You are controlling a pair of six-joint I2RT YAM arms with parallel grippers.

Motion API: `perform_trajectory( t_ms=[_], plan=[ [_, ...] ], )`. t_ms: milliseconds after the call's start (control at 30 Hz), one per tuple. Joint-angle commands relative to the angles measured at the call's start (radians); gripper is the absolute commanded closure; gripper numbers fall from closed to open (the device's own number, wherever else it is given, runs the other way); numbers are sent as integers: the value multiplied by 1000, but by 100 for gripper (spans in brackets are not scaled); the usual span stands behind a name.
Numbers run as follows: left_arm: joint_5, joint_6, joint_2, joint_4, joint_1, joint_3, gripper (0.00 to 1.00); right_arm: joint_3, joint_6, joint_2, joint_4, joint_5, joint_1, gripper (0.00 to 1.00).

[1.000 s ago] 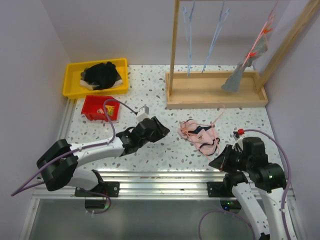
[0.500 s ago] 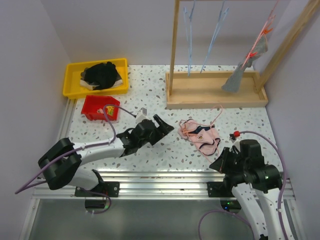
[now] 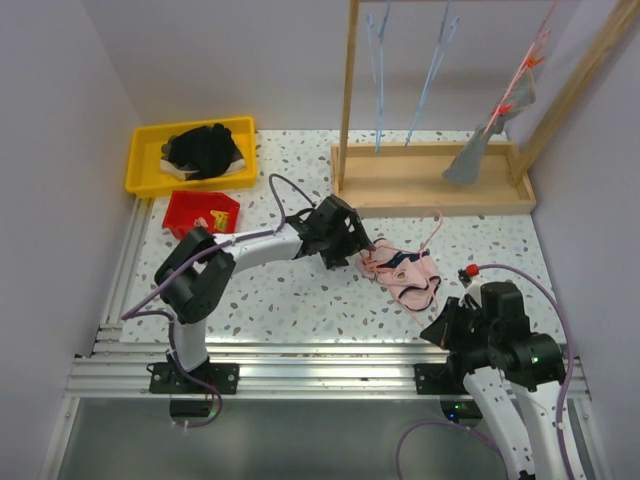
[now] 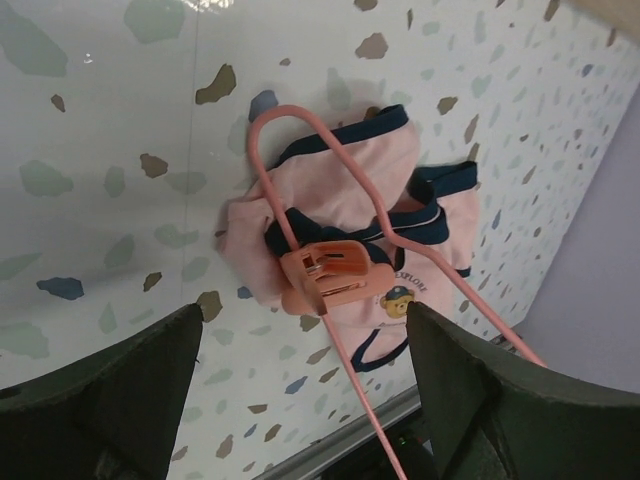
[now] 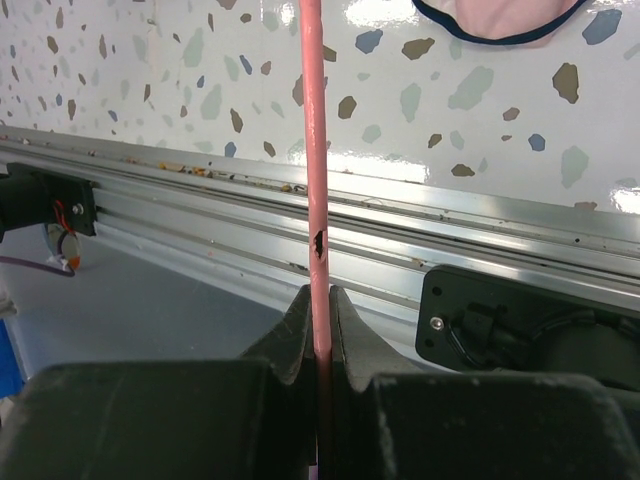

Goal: Remove the underwear clipped to the hanger

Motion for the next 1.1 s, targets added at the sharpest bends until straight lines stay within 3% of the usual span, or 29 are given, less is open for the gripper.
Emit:
perform_trajectory(
  t_ms=[0,500,733,1067],
  plan=[
    [65,76,35,-128,7,72,14,2,-13,-4,-34,14,-1,100],
    [67,53,62,-59,5,110,16,-1,-16,-3,-31,6,0,100],
    [78,83,154,-174,7,229,17,-2,-15,2,-28,4,-1,100],
    [94,110,203,-209,12,251,24,-1,-15,2,-31,9,0,100]
  ],
)
